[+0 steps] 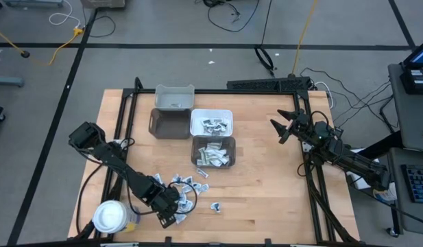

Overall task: Pick & Place First Aid Supplies
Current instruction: Put the orange ointment pack into the gray bin

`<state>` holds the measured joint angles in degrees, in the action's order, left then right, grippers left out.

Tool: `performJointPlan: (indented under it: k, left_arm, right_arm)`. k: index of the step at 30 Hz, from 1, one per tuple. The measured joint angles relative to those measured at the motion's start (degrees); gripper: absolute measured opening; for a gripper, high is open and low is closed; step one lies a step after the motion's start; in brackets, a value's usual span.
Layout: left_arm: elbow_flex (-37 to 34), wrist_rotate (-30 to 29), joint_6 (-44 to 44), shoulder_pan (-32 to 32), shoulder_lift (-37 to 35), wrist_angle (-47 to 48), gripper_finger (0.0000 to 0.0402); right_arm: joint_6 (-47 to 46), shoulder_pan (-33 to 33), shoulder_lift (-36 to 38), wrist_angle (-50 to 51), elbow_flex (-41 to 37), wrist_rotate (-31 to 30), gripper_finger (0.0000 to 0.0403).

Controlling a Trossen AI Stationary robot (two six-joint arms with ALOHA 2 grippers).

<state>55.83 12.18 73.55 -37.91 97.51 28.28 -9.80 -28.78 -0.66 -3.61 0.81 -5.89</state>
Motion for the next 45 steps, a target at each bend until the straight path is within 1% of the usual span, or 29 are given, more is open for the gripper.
performJointPlan:
  k: [2, 6, 9, 15, 22, 27, 40, 45]
  left_arm:
    - [-0.02, 0.34, 0.07, 0.50, 0.00, 0.29, 0.0093]
    - [-0.02, 3.91, 2.34, 0.41, 0.04, -1.54, 0.0093]
    - [0.60, 4.68, 4.59, -0.06, 1.96, -4.48, 0.0093]
    - [1.37, 3.45, 6.94, -0.97, 2.80, -4.94, 0.0093]
    - [1.33, 2.44, 7.66, -0.97, 2.73, -3.72, 0.0093]
    - [1.33, -0.02, 7.80, -0.94, 2.71, -3.92, 0.0093]
    - [1.32, 3.26, 6.65, -0.35, 2.60, -3.58, 0.0093]
    - [1.31, 3.04, 7.16, -0.55, 1.84, -2.44, 0.0093]
  right_arm:
    - [0.00, 0.01, 0.01, -0.01, -0.01, -0.02, 0.0297]
    - [0.00, -0.01, 0.01, -0.01, 0.01, -0.02, 0.0297]
    - [0.00, 0.00, -0.01, 0.01, 0.00, 0.02, 0.0297]
    - [0.00, 0.01, 0.01, -0.01, 0.01, -0.02, 0.0297]
    - [0.00, 0.01, 0.01, -0.01, 0.00, -0.02, 0.0297]
    - [0.00, 0.00, 0.01, -0.01, -0.01, -0.02, 0.0297]
    - [0.00, 0.00, 0.01, -0.01, 0.01, -0.02, 0.0297]
    - [0.00, 0.01, 0.01, -0.01, 0.00, -0.02, 0.0297]
